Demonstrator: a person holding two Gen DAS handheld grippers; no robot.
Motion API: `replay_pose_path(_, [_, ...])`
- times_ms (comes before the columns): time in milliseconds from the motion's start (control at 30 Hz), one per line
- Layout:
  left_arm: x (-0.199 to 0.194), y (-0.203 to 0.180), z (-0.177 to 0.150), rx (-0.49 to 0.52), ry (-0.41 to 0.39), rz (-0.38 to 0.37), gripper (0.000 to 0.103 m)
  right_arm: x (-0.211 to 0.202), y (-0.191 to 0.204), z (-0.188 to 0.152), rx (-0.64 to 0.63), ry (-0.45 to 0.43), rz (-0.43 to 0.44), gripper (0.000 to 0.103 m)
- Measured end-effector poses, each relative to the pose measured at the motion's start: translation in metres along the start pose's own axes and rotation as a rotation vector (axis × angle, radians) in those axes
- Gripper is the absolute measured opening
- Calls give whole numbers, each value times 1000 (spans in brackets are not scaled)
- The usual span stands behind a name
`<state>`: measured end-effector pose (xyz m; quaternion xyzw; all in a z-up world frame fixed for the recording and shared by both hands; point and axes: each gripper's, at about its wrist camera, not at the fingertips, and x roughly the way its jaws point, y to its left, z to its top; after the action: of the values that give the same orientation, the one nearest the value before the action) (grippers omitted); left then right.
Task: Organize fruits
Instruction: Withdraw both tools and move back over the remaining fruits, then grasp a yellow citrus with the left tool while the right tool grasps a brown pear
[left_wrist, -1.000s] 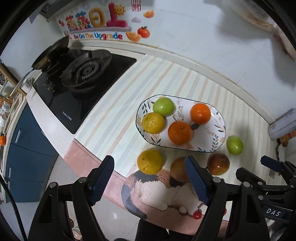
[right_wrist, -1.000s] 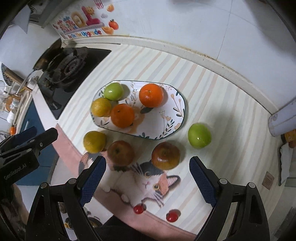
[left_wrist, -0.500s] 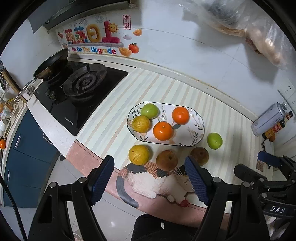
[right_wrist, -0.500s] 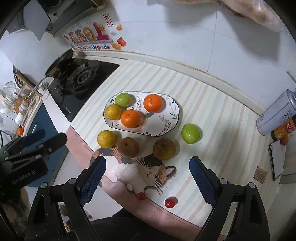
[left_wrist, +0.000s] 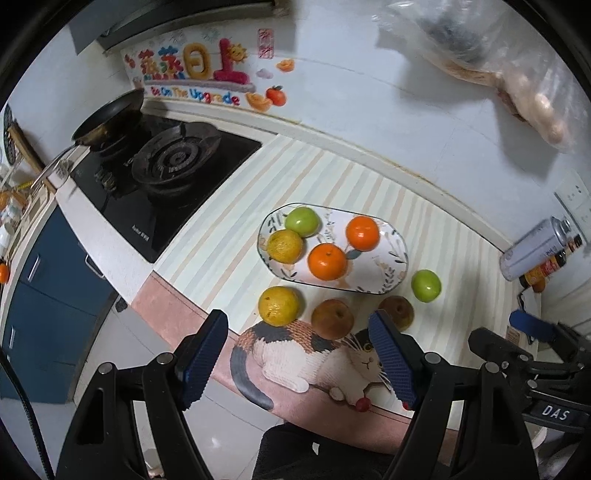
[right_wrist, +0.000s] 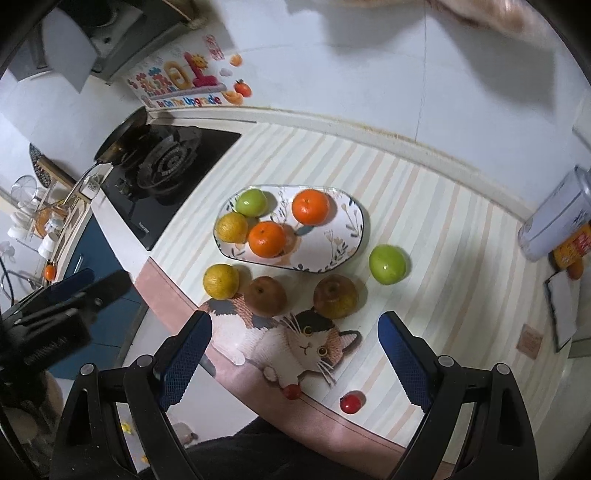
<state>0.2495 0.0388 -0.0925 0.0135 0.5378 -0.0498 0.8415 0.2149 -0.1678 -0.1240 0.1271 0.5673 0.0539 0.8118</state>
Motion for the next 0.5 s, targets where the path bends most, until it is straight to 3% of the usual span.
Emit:
replay_pose_path(133, [29,13,6,-18,43,33,79,48,-24,0,80,68,-7,94])
replay_pose_path(167, [37,16,7,-16,56,42,83,58,-29,-1,95,82,-5,94])
replay_pose_path(200, [46,19,9,-13,70,47,98,71,-35,0,112,99,-11,94])
replay_pose_path(233, [55,21,10,-10,85,47,101,83,-41,-1,131,114,-17,94])
replay_pose_path(500, [149,36,16,-18,266,86,101,157,-73,-2,270,227,-8,93])
